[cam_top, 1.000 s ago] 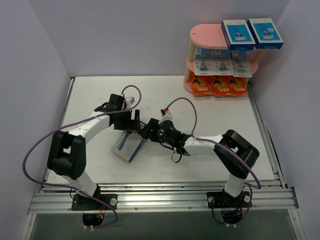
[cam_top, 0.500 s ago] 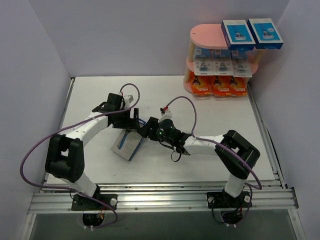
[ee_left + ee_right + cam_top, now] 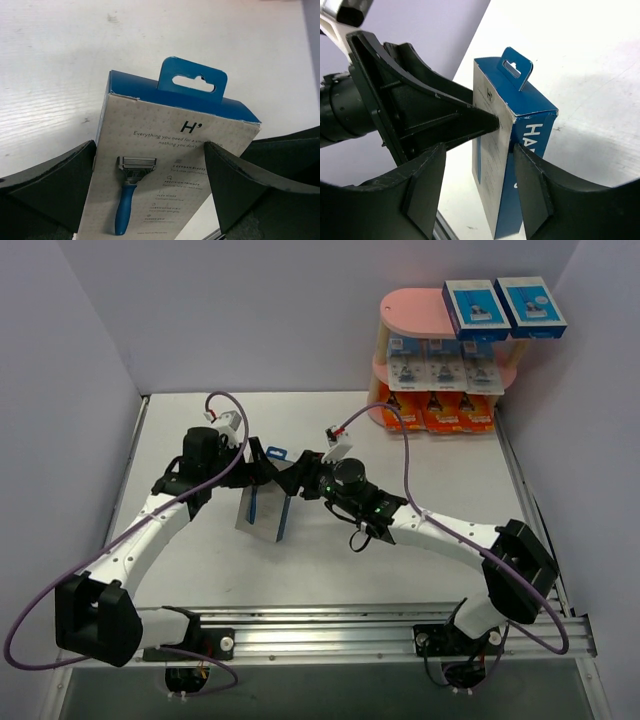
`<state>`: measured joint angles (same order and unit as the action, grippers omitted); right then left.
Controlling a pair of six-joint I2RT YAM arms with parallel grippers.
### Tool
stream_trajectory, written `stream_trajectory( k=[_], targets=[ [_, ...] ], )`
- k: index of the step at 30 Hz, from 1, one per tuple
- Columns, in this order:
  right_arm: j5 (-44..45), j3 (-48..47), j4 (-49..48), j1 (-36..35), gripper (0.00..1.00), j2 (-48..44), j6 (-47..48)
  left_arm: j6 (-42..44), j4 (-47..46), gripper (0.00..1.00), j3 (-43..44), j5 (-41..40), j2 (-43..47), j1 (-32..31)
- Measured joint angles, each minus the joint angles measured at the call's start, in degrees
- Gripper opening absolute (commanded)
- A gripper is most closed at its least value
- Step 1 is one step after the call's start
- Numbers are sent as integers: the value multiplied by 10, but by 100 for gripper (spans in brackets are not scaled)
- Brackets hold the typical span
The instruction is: Place and organize the shaving razors onto the shelf
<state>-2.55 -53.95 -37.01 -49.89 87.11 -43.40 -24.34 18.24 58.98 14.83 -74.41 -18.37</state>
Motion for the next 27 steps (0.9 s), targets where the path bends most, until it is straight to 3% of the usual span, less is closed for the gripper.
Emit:
stream_trajectory(
  k=[9, 14, 19, 27],
  targets=[
    [14, -33, 105, -22, 54, -55, 111, -103, -201, 94, -129, 84, 34, -1],
    [-31, -51, 102, -73, 54, -75, 132, -151, -327, 94, -171, 149, 36, -25],
    [-45, -50, 103, -76, 54, -81, 134, -199, -450, 94, -209, 176, 19, -25],
    [-51, 12, 87, -69, 57, -132, 113, -204, -449, 94, -221, 194, 8, -43]
  ],
)
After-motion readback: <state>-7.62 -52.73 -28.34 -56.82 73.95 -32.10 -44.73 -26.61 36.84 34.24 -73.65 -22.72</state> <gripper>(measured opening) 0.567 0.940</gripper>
